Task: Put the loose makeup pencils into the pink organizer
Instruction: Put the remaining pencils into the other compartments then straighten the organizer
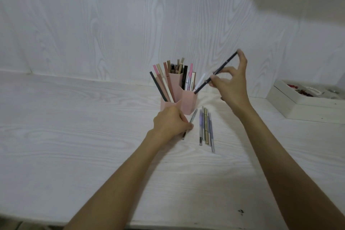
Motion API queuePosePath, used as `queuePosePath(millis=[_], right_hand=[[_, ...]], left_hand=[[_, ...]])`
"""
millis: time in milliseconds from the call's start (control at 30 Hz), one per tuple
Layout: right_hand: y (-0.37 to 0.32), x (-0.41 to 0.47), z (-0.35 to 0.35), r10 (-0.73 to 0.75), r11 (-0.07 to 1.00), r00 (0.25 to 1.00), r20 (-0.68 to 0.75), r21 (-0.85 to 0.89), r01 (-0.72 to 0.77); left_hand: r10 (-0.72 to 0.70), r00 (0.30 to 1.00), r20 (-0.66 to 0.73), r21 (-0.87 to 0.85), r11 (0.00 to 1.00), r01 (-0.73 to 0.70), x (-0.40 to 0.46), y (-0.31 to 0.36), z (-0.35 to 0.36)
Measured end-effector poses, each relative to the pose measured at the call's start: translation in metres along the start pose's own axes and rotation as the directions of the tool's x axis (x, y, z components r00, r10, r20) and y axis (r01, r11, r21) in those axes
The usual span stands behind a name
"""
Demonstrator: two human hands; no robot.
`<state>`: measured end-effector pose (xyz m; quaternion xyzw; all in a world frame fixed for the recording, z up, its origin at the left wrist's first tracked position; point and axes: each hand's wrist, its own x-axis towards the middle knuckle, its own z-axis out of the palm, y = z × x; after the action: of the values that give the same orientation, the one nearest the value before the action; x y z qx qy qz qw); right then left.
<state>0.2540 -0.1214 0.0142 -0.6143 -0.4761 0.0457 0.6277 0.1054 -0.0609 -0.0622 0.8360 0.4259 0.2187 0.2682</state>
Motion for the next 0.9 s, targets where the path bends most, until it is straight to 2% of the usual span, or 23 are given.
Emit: queuePosePath(millis=[100, 167, 233, 300, 367, 600, 667, 733, 800, 833, 900], right_hand=[[-0.011, 0.018, 0.018, -0.199, 0.946, 0.98, 0.0, -0.261, 0.192], [-0.013, 0.023, 0.03, -0.272, 0.841, 0.957, 0.1, -0.46, 0.287], [-0.009, 0.024, 0.039, -0.272, 0.749, 0.939, 0.21, -0.567, 0.344], [-0.002, 0.026, 0.043, -0.237, 0.703, 0.93, 0.282, -0.61, 0.364], [0.003, 0.027, 0.046, -0.198, 0.701, 0.928, 0.314, -0.616, 0.358], [-0.002, 0.034, 0.036, -0.187, 0.713, 0.931, 0.312, -0.609, 0.347], [-0.008, 0.03, 0.027, -0.167, 0.759, 0.936, 0.31, -0.565, 0.323], [-0.01, 0.023, 0.013, -0.129, 0.831, 0.967, 0.218, -0.509, 0.225], [-0.002, 0.013, -0.003, 0.026, 0.873, 0.992, 0.12, -0.486, 0.036], [0.006, 0.006, -0.011, 0.136, 0.857, 0.984, 0.118, -0.513, -0.057], [0.028, -0.012, -0.019, 0.345, 0.777, 0.92, 0.186, -0.607, -0.169]], left_hand=[[-0.006, 1.0, 0.026, -0.023, 1.0, 0.007, 0.0, -0.001, -0.002], [-0.012, 0.999, 0.035, -0.029, 0.999, 0.013, -0.001, -0.001, -0.002], [-0.019, 0.999, 0.038, -0.038, 0.999, 0.02, -0.001, -0.001, -0.002], [-0.027, 0.999, 0.034, -0.045, 0.999, 0.028, -0.001, -0.001, -0.002], [-0.032, 0.999, 0.024, -0.055, 0.998, 0.033, -0.001, 0.0, -0.002], [-0.033, 0.999, 0.022, -0.056, 0.998, 0.034, 0.0, 0.0, -0.001], [-0.028, 0.999, 0.021, -0.047, 0.998, 0.029, 0.0, 0.0, -0.002], [-0.015, 1.0, 0.009, -0.019, 1.0, 0.015, 0.0, 0.0, -0.002], [0.007, 1.0, -0.018, 0.03, 1.0, -0.006, -0.001, 0.003, -0.001], [0.019, 0.999, -0.032, 0.057, 0.998, -0.017, 0.0, 0.004, -0.001], [0.035, 0.999, -0.032, 0.1, 0.995, -0.032, 0.001, 0.006, -0.003]])
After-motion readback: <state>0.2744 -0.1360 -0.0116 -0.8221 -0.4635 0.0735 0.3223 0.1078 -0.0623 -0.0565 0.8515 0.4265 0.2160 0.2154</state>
